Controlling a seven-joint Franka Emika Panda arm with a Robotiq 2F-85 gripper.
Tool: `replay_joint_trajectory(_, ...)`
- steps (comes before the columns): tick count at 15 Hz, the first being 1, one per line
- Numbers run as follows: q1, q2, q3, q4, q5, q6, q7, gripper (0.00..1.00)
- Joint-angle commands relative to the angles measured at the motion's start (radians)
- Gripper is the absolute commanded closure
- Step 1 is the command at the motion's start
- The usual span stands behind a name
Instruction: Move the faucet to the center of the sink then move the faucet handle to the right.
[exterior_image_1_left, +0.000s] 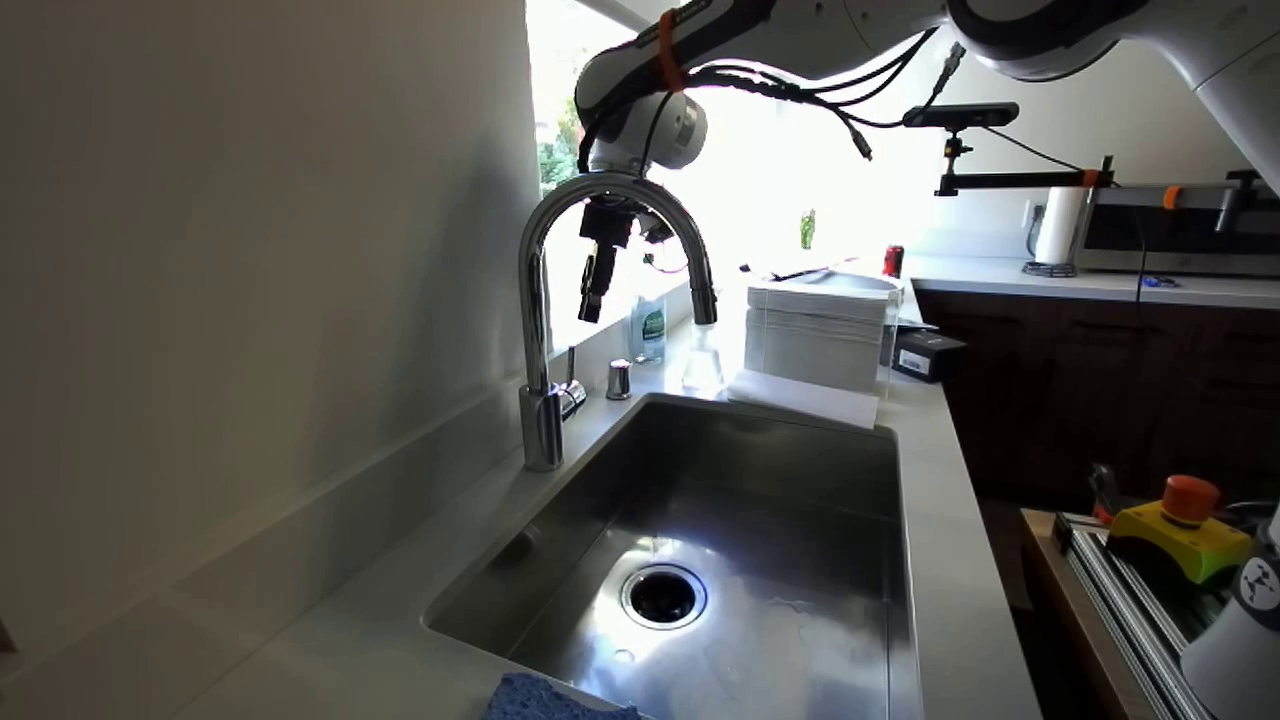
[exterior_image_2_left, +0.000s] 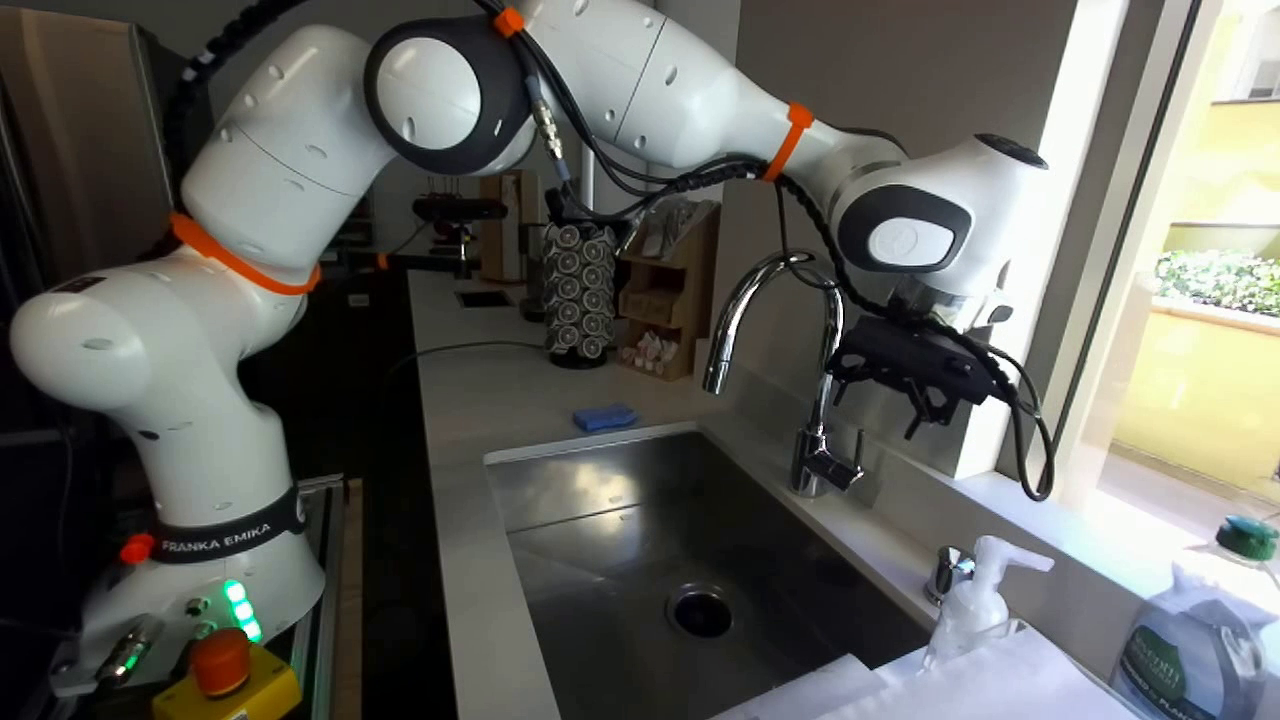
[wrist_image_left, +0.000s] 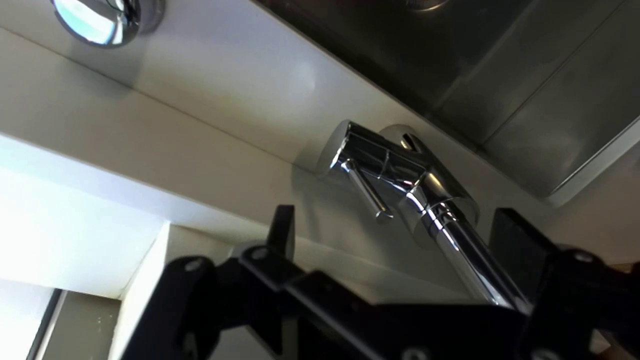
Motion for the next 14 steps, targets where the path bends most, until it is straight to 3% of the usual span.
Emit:
replay_joint_trajectory(1, 0.012, 0.051, -0.004, 0.047, -0.013, 0.004, 0.020, 0.00)
replay_joint_trajectory(6, 0.015, 0.095, -0.003, 0.067, -0.013, 0.047, 0.032, 0.00)
replay_joint_trajectory(9, 0.014, 0.113, 0.004, 0.072, -0.009, 0.089, 0.041, 0.08)
replay_joint_trajectory(11, 0.013, 0.121, 0.008, 0.080, -0.008, 0.102, 0.049, 0.33)
replay_joint_trajectory(12, 0.013, 0.124, 0.011, 0.083, -0.008, 0.110, 0.052, 0.35)
replay_joint_trajectory(14, 0.013, 0.127, 0.013, 0.086, -0.009, 0.113, 0.056, 0.50)
